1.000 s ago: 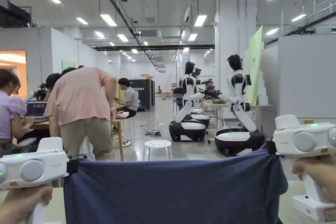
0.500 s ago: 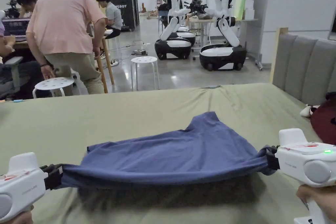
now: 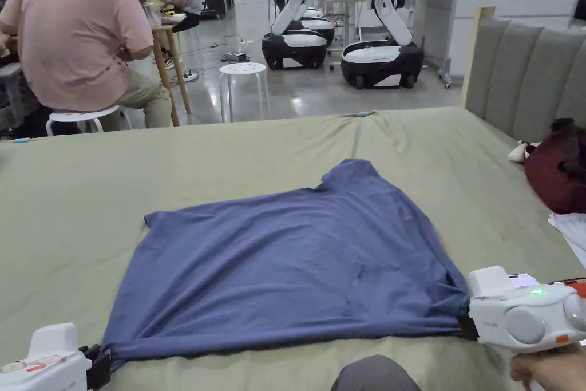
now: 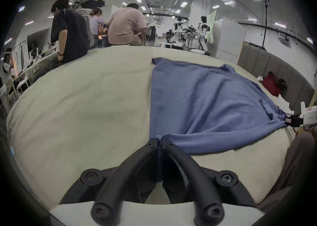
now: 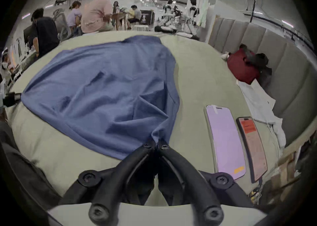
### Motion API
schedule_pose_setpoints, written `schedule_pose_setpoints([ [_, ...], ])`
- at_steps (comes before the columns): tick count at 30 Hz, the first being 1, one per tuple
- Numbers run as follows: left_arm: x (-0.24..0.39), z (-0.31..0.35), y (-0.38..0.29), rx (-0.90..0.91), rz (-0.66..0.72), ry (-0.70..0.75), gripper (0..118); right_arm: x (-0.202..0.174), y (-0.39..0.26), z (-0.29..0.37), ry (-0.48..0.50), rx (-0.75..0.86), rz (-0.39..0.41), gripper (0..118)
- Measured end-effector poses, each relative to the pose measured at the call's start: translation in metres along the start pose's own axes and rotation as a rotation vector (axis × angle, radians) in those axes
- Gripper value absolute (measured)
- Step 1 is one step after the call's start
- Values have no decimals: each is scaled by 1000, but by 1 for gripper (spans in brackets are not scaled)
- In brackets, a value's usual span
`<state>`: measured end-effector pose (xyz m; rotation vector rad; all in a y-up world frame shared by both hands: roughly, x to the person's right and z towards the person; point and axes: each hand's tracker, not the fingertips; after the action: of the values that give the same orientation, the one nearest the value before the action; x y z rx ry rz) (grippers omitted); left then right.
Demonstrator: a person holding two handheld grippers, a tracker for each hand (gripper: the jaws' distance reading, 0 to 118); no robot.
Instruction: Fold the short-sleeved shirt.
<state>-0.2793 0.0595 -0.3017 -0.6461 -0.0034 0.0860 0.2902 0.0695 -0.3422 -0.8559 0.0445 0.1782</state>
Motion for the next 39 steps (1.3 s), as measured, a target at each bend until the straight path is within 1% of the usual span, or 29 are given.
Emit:
schedule_pose_setpoints([
  [3, -5, -1, 3, 1, 34, -7, 3, 1, -7, -3, 8, 10, 13, 2],
  [5, -8, 1, 4, 0, 56, -17, 4, 3, -6, -2, 17, 13, 1, 3],
  [6, -9, 2, 5, -4, 84, -19, 5, 4, -6, -1, 22, 15, -16, 6],
  [7, -10, 4, 7, -7, 107, -24, 11, 7, -6, 0, 23, 24, -29, 20],
  [8, -9, 6, 10, -8, 104, -22, 22, 8, -7, 2, 19, 35, -36, 41],
  [9, -8, 9, 10, -5, 101, -15, 43, 8, -8, 6, -22, 54, -41, 72],
  [10, -7, 12, 13, 9, 90, -1, 82, 10, -9, 9, -56, 69, -55, 111],
  [11, -7, 14, 15, 31, 79, 8, 110, 12, -9, 11, -47, 72, -68, 118],
  [12, -7, 18, 18, 61, 68, 11, 118, 16, -12, 18, -19, 113, -112, 112],
  [13, -6, 27, 19, 115, 79, -6, 112, 21, -12, 25, 0, 135, -130, 110],
  [14, -5, 29, 23, 117, 70, 20, 114, 23, -12, 28, 3, 141, -149, 111],
  [15, -4, 31, 28, 102, 80, 12, 117, 21, -7, 32, -6, 129, -151, 111],
  [16, -4, 33, 33, 102, 79, 11, 116, 20, -6, 35, -14, 129, -146, 110],
  [17, -2, 35, 34, 103, 77, 15, 113, 19, -6, 38, -21, 134, -138, 105],
  [18, 0, 37, 36, 109, 64, 32, 105, 18, -7, 42, -32, 143, -120, 95],
  [19, 3, 40, 37, 112, 48, 45, 79, 10, -1, 41, -36, 146, -102, 69],
  [20, 6, 43, 38, 113, 35, 60, 70, 8, -1, 43, -37, 148, -94, 69],
  [21, 10, 45, 37, 118, 23, 69, 60, 7, -3, 45, -40, 151, -93, 61],
  [22, 13, 46, 36, 120, 14, 76, 38, 6, -5, 47, -44, 152, -89, 40],
  [23, 15, 47, 35, 119, 13, 88, 10, 0, -1, 46, -47, 151, -87, 15],
  [24, 16, 48, 34, 115, 23, 97, 0, -2, -2, 47, -56, 152, -85, 2],
  [27, 15, 48, 30, 92, 69, 63, 0, -7, -1, 49, -56, 143, -69, 0],
  [30, 18, 46, 26, 88, 46, 86, 0, -9, -2, 51, -64, 137, -45, 0],
  [32, 18, 46, 25, 86, 46, 87, 0, -12, 1, 50, -66, 140, -43, 0],
  [33, 17, 44, 24, 82, 53, 84, 6, -12, 2, 51, -67, 142, -46, 0],
  [34, 17, 43, 24, 77, 57, 78, 17, -12, 2, 51, -72, 145, -50, 0],
  [36, 19, 42, 22, 65, 54, 86, 32, -16, 6, 48, -104, 145, -48, 0],
  [39, 23, 38, 22, 60, 32, 115, 83, -20, 7, 48, -102, 148, -53, 0],
])
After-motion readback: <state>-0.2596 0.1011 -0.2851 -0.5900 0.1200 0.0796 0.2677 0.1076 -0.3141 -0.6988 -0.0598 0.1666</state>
